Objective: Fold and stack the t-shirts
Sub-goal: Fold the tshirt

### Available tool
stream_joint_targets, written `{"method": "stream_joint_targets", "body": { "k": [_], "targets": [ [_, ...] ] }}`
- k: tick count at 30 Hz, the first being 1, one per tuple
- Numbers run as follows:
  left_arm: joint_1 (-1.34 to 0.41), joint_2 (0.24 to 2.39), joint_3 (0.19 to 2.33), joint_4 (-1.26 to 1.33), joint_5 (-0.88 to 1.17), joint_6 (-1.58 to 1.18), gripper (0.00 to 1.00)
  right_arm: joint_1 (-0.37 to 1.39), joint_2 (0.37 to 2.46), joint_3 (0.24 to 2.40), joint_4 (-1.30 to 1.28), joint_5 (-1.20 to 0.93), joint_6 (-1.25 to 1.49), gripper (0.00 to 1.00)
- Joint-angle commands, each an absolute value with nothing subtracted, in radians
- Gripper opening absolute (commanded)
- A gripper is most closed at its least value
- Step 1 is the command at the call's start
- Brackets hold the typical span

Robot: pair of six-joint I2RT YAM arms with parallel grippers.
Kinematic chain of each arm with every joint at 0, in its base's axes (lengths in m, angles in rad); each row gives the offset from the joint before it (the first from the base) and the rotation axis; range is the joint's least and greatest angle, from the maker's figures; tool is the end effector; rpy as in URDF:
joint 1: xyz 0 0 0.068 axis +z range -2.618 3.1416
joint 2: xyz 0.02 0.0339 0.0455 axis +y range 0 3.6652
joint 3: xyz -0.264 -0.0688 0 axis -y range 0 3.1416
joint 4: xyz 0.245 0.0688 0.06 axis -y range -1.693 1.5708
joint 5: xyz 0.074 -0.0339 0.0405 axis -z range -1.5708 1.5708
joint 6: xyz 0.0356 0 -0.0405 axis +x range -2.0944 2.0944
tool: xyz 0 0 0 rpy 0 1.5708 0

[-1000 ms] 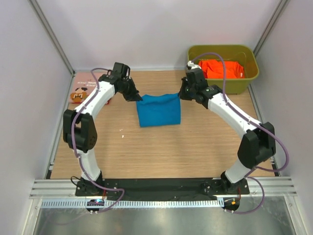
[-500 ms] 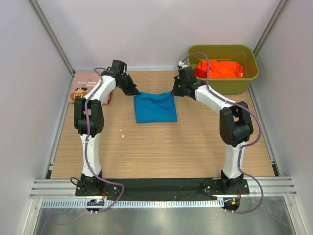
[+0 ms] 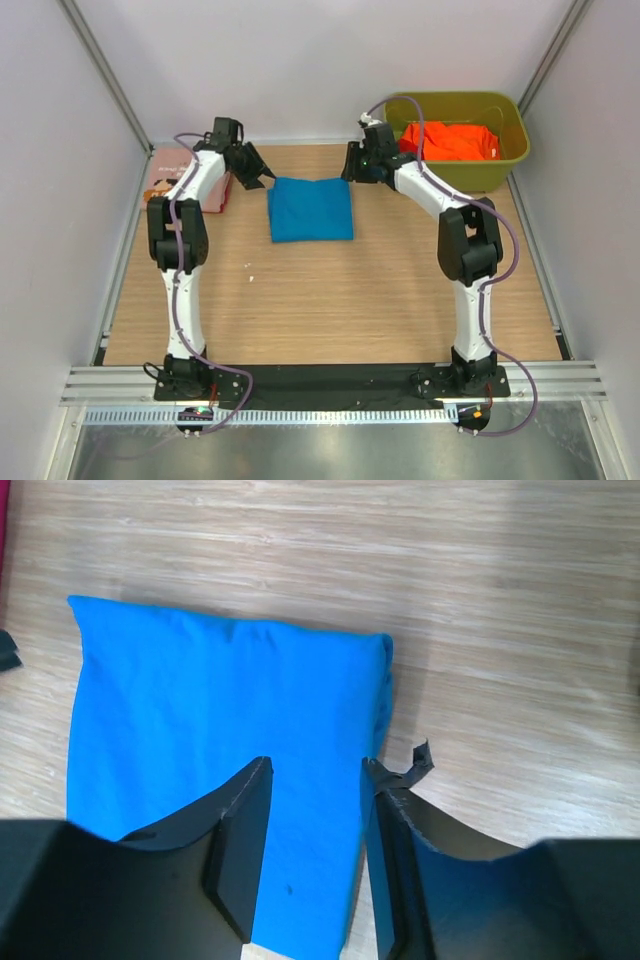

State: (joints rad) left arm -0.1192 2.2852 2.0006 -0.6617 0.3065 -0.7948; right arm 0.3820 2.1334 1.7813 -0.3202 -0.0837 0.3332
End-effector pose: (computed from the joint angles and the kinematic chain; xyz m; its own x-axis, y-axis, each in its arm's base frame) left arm 0.5032 -0.0711 0.2142 -0.7701 -0.5931 -0.2348 -0.3728 0.7172 -0.5888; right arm 0.4602 0.1881 0.2405 -0.6875 0.0751 -0.7223 -0.2194 0.9267 0.3051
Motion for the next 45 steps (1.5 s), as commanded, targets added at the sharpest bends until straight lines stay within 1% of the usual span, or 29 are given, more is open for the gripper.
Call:
{"method": "stream_joint_targets", "body": {
  "k": [1,4,6,8,13,17,21,23,26,27,29,30,32,33,35,39,40,45],
  "targets": [
    [-0.109,2.153,2.042,-0.638,0.233,-0.759,0.46,0.38,2.025,1.763,-0.354,-0.095,0.302,0.48],
    [-0.139,2.065,1.953,-0.621,0.195,-0.74,0.46,0.38,1.984,1.714,-0.403,-0.106,0.304,0.49],
    [-0.158,2.04,1.879,-0.617,0.181,-0.724,0.46,0.382,1.955,1.683,-0.417,-0.15,0.317,0.47],
    [-0.172,2.023,1.842,-0.635,0.199,-0.707,0.47,0.385,1.93,1.603,-0.391,-0.21,0.339,0.47],
    [-0.19,1.983,1.643,-0.634,0.187,-0.672,0.46,0.403,1.843,1.465,-0.371,-0.219,0.347,0.46],
    [-0.193,1.991,1.565,-0.598,0.189,-0.654,0.47,0.403,1.774,1.372,-0.339,-0.239,0.373,0.46],
    [-0.193,2.02,1.539,-0.519,0.282,-0.635,0.48,0.405,1.736,1.281,-0.307,-0.232,0.383,0.46],
    [-0.193,2.023,1.526,-0.488,0.296,-0.635,0.48,0.402,1.73,1.256,-0.287,-0.209,0.397,0.46],
    [-0.192,2.031,1.516,-0.491,0.282,-0.637,0.42,0.403,1.727,1.221,-0.256,-0.204,0.408,0.47],
    [-0.19,2.034,1.514,-0.491,0.281,-0.638,0.35,0.403,1.726,1.213,-0.247,-0.203,0.411,0.47],
    [-0.189,2.046,1.505,-0.491,0.278,-0.64,0.28,0.403,1.732,1.198,-0.219,-0.195,0.419,0.49],
    [-0.186,2.054,1.502,-0.489,0.279,-0.641,0.21,0.403,1.744,1.197,-0.212,-0.193,0.42,0.49],
    [-0.183,2.066,1.494,-0.483,0.291,-0.641,0.16,0.403,1.759,1.198,-0.187,-0.184,0.422,0.51],
    [-0.18,2.069,1.49,-0.479,0.294,-0.641,0.08,0.403,1.766,1.201,-0.181,-0.181,0.423,0.51],
    [-0.176,2.071,1.477,-0.468,0.298,-0.641,0.0,0.405,1.792,1.206,-0.157,-0.172,0.426,0.54],
    [-0.164,2.08,1.456,-0.46,0.291,-0.664,0.0,0.405,1.845,1.235,-0.11,-0.181,0.428,0.57],
    [-0.161,2.08,1.444,-0.457,0.291,-0.67,0.0,0.403,1.856,1.241,-0.101,-0.179,0.431,0.59],
    [-0.153,2.08,1.414,-0.44,0.285,-0.698,0.0,0.403,1.933,1.278,-0.072,-0.17,0.451,0.61]
  ]
}}
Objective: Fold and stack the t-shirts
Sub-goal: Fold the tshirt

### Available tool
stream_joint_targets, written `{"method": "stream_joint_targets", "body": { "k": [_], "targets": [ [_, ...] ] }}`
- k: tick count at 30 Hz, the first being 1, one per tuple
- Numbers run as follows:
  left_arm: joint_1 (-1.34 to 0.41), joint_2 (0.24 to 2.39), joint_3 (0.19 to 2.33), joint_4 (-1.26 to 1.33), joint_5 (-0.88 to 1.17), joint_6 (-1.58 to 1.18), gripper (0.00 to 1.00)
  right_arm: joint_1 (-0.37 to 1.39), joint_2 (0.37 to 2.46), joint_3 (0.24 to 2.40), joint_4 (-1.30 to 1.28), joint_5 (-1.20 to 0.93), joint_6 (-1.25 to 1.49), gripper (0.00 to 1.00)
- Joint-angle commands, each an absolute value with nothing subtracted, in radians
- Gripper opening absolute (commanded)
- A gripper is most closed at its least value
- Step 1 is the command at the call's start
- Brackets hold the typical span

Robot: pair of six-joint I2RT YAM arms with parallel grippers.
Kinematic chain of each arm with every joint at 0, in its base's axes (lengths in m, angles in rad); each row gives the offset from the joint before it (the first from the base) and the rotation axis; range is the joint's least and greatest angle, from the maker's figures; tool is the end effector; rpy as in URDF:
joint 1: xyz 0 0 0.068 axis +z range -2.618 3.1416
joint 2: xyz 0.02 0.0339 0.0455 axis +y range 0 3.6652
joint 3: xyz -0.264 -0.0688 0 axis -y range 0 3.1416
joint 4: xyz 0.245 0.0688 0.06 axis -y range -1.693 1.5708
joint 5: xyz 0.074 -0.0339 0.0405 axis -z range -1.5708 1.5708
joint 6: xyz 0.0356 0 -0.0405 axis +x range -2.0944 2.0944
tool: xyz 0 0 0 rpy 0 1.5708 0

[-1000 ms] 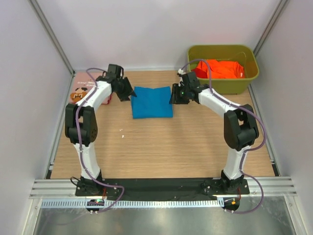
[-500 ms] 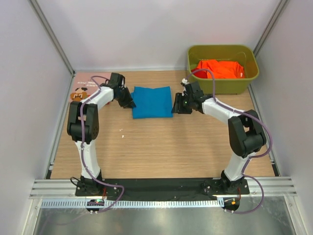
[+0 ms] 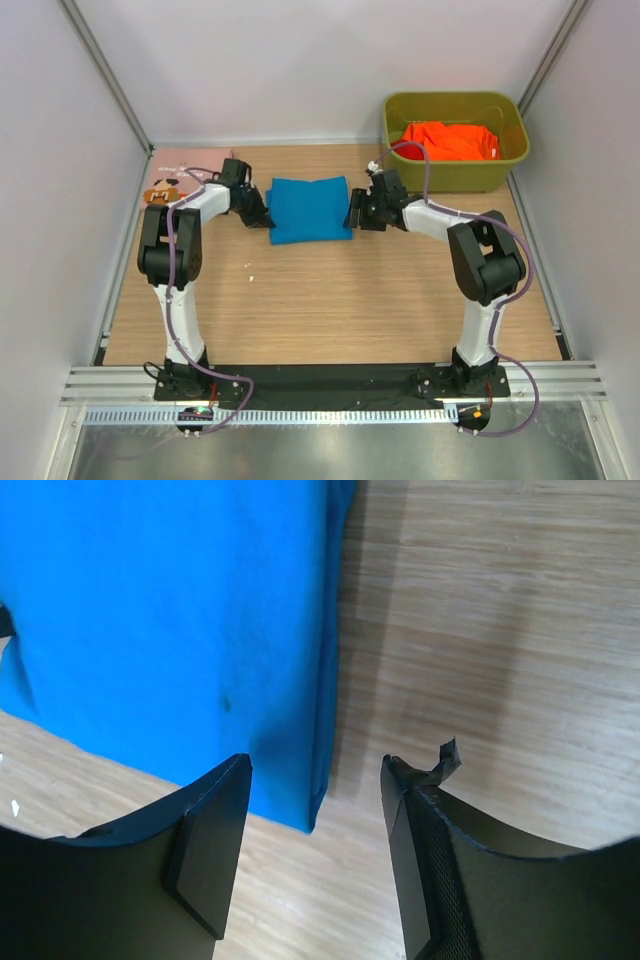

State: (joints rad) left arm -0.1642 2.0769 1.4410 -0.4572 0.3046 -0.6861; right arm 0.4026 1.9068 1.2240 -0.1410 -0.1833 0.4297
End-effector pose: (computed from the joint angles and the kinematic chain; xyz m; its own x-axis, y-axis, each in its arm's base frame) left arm 0.4228 -0.0809 0.1513 -0.8628 -0.4696 -0.1870 -0.3291 0.8027 -0.4973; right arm 0.3738 0.1662 0.1747 -0.8217 0.0953 -0.5620 -0.1726 0.8980 0.4046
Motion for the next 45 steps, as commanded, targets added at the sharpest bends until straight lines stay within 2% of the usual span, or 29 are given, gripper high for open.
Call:
{"method": "stream_joint_targets", "body": {
  "k": [1,3,6,7,9,10,13,16,17,18,20,21,24,28,31,35,45],
  "targets": [
    [-0.153,2.08,1.413,-0.437,0.293,-0.699,0.0,0.403,1.943,1.279,-0.052,-0.192,0.454,0.61],
    [-0.153,2.08,1.408,-0.434,0.302,-0.706,0.0,0.402,1.976,1.282,-0.032,-0.216,0.465,0.61],
    [-0.153,2.071,1.39,-0.433,0.316,-0.721,0.0,0.402,1.987,1.266,-0.005,-0.251,0.477,0.54],
    [-0.153,2.066,1.384,-0.433,0.321,-0.722,0.0,0.405,1.982,1.255,0.023,-0.258,0.485,0.46],
    [-0.153,2.056,1.358,-0.434,0.324,-0.73,0.0,0.403,1.964,1.209,0.037,-0.261,0.488,0.37],
    [-0.153,2.049,1.347,-0.436,0.327,-0.736,0.0,0.403,1.941,1.192,0.044,-0.261,0.488,0.25],
    [-0.161,2.0,1.298,-0.445,0.35,-0.745,0.0,0.405,1.876,1.111,0.038,-0.262,0.485,0.09],
    [-0.178,1.912,1.267,-0.48,0.359,-0.736,0.0,0.405,1.818,1.028,0.017,-0.255,0.498,0.03],
    [-0.181,1.864,1.267,-0.488,0.364,-0.721,0.0,0.405,1.778,1.007,0.014,-0.258,0.511,0.03],
    [-0.183,1.844,1.272,-0.495,0.364,-0.713,0.04,0.403,1.758,0.962,0.014,-0.271,0.517,0.03],
    [-0.183,1.819,1.328,-0.521,0.36,-0.672,0.17,0.403,1.703,0.922,0.02,-0.285,0.525,0.03],
    [-0.183,1.819,1.353,-0.522,0.37,-0.654,0.28,0.405,1.686,0.892,0.02,-0.288,0.526,0.03],
    [-0.183,1.886,1.48,-0.532,0.411,-0.585,0.37,0.405,1.632,0.847,0.018,-0.279,0.526,0.11],
    [-0.181,1.991,1.6,-0.538,0.426,-0.503,0.39,0.405,1.629,0.836,0.031,-0.298,0.537,0.23],
    [-0.183,2.052,1.666,-0.525,0.468,-0.428,0.45,0.405,1.647,0.833,0.04,-0.302,0.534,0.27],
    [-0.183,2.172,1.742,-0.512,0.599,-0.377,0.47,0.403,1.66,0.827,0.058,-0.311,0.541,0.3],
    [-0.184,2.312,1.862,-0.486,0.627,-0.325,0.5,0.405,1.669,0.815,0.069,-0.308,0.532,0.36]
  ]
}}
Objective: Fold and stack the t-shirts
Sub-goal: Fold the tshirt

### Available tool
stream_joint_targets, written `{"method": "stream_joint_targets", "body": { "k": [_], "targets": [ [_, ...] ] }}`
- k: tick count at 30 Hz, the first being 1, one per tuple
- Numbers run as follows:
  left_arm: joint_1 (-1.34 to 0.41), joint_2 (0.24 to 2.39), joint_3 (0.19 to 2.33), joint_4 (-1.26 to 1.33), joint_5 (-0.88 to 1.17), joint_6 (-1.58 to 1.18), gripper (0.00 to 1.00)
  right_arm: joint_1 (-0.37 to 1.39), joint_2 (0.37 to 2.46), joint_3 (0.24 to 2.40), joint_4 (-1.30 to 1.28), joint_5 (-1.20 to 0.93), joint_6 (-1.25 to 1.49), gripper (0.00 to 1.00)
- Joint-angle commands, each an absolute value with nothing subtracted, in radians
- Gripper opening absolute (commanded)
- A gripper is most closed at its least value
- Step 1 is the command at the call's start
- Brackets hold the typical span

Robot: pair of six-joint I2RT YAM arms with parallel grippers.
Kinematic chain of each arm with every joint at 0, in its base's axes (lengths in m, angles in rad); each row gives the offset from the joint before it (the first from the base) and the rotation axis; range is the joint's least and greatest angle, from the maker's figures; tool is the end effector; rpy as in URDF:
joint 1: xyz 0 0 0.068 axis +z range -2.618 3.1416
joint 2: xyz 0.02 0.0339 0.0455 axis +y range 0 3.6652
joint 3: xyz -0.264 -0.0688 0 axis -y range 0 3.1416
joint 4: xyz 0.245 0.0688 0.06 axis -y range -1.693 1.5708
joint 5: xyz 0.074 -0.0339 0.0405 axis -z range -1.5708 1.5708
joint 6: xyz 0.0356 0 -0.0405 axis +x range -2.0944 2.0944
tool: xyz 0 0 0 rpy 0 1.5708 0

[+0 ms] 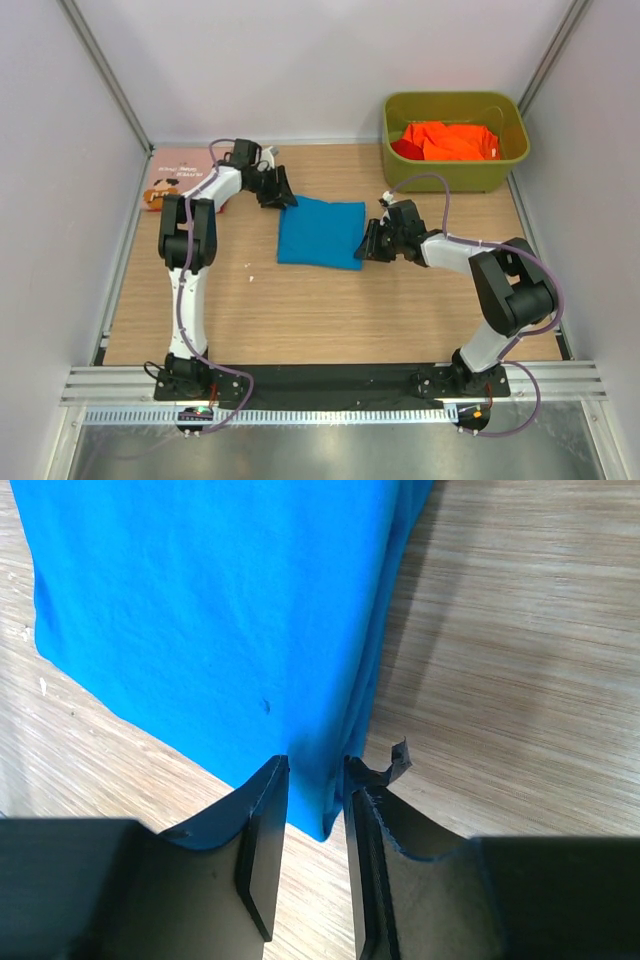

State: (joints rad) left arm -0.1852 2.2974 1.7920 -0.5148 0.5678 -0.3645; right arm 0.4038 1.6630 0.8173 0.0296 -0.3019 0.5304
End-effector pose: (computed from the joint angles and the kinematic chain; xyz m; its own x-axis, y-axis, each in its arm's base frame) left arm 0.4813 -0.1096 0.1561 -0.9365 -0.1303 -0.3254 0.1048 0.7818 -0.6147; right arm 0.2953 0.1377 0.1541 -0.8624 0.1568 -0.4814 -0.1463 0.8331 0.5334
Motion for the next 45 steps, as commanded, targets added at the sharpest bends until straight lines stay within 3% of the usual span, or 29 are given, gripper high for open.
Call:
{"method": "stream_joint_targets", "body": {
  "k": [1,4,9,19,29,36,45],
  "targets": [
    [-0.184,2.321,1.879,-0.486,0.638,-0.324,0.5,0.403,1.669,0.816,0.069,-0.308,0.532,0.36],
    [-0.189,2.336,1.884,-0.477,0.67,-0.322,0.49,0.403,1.671,0.831,0.055,-0.286,0.531,0.37],
    [-0.192,2.332,1.876,-0.465,0.68,-0.302,0.49,0.362,1.684,0.929,0.012,-0.213,0.508,0.51],
    [-0.19,2.388,1.954,-0.476,0.735,-0.279,0.48,0.267,1.885,1.204,0.006,-0.302,0.379,0.48],
    [-0.19,2.425,1.999,-0.477,0.788,-0.287,0.28,0.259,2.028,1.359,-0.055,-0.364,0.31,0.46],
    [-0.19,2.439,2.014,-0.479,0.81,-0.295,0.02,0.259,2.031,1.356,-0.009,-0.327,0.333,0.45],
    [-0.19,2.45,2.031,-0.486,0.811,-0.293,0.0,0.259,2.065,1.376,0.047,-0.302,0.376,0.47]
  ]
}}
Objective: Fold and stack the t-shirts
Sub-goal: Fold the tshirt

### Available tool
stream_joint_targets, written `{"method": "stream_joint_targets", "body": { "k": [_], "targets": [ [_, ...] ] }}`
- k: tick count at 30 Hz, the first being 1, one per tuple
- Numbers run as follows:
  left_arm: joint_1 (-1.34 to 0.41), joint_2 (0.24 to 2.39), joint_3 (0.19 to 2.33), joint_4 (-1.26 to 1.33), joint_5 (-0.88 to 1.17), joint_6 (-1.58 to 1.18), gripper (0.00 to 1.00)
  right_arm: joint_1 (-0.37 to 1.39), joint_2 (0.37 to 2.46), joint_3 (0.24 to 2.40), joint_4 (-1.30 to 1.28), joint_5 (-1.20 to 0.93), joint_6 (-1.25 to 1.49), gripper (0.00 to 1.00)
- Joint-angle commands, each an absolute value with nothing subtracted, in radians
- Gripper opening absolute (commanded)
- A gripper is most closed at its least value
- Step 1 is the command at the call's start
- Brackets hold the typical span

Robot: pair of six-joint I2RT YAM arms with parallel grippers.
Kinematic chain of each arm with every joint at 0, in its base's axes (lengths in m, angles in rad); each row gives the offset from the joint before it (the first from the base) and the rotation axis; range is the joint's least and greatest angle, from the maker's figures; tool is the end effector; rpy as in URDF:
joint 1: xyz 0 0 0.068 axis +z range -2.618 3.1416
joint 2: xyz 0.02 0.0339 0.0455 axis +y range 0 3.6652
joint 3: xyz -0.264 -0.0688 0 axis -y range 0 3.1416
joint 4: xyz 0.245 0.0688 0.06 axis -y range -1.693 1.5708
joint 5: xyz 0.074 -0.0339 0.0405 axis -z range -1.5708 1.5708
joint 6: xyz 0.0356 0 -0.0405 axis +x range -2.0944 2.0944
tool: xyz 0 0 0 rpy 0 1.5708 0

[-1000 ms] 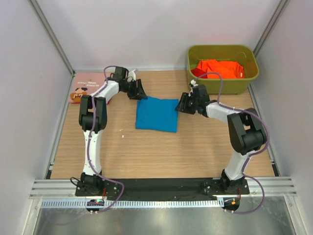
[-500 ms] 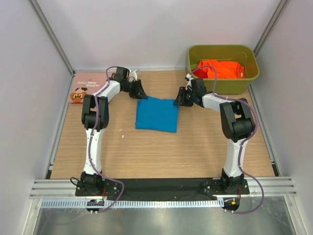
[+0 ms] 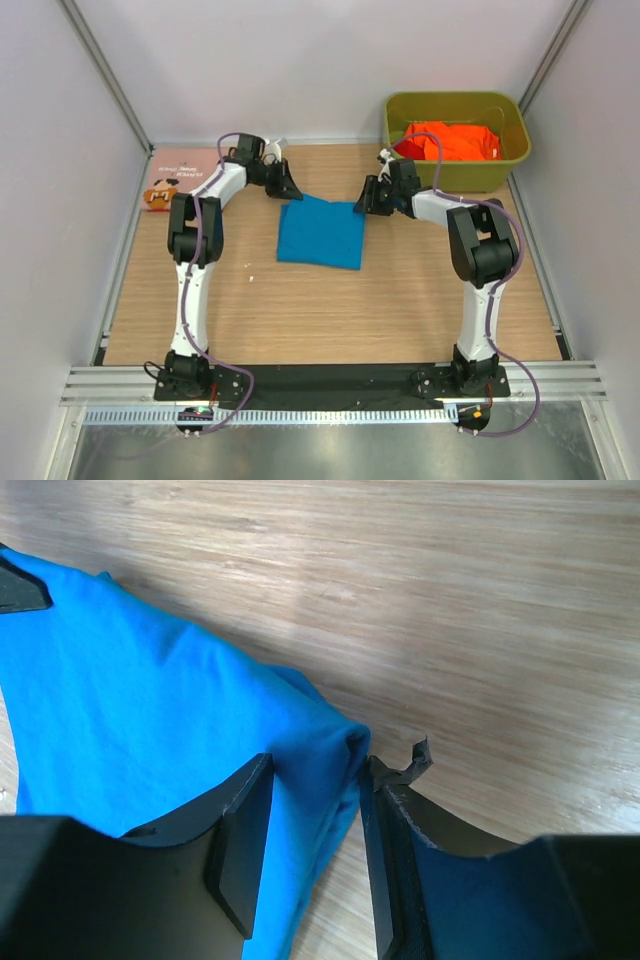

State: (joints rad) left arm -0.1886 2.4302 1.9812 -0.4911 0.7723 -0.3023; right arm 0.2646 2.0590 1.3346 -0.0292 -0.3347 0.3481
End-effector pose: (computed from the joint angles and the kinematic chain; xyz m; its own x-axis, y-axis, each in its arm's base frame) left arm 0.5114 -0.1229 0.1532 -0.9176 -0.0420 -0.3952 0.2779 0.6431 -0.7136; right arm 0.4270 0.1278 0.1556 -0.7840 0.1214 -0.6088 -0.2242 0.8591 0.4600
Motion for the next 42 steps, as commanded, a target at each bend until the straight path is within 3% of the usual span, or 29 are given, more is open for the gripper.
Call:
{"method": "stream_joint_targets", "body": {
  "k": [1,11,16,21,25,30,42],
  "targets": [
    [-0.19,2.453,2.033,-0.485,0.811,-0.295,0.0,0.259,2.066,1.374,0.051,-0.302,0.383,0.47],
    [-0.181,2.451,2.008,-0.489,0.788,-0.291,0.0,0.259,2.065,1.345,0.132,-0.266,0.515,0.53],
    [-0.176,2.453,1.997,-0.48,0.793,-0.29,0.0,0.258,2.054,1.339,0.149,-0.222,0.515,0.52],
    [-0.175,2.461,2.0,-0.479,0.799,-0.295,0.0,0.259,2.057,1.345,0.153,-0.21,0.506,0.36],
    [-0.175,2.456,1.997,-0.477,0.792,-0.299,0.0,0.259,2.043,1.335,0.166,-0.189,0.492,0.16],
    [-0.175,2.386,1.977,-0.476,0.744,-0.327,0.0,0.265,1.985,1.307,0.178,-0.167,0.471,0.04],
    [-0.166,2.187,1.833,-0.442,0.549,-0.377,0.0,0.311,1.927,1.292,0.259,-0.169,0.477,0.16]
  ]
}}
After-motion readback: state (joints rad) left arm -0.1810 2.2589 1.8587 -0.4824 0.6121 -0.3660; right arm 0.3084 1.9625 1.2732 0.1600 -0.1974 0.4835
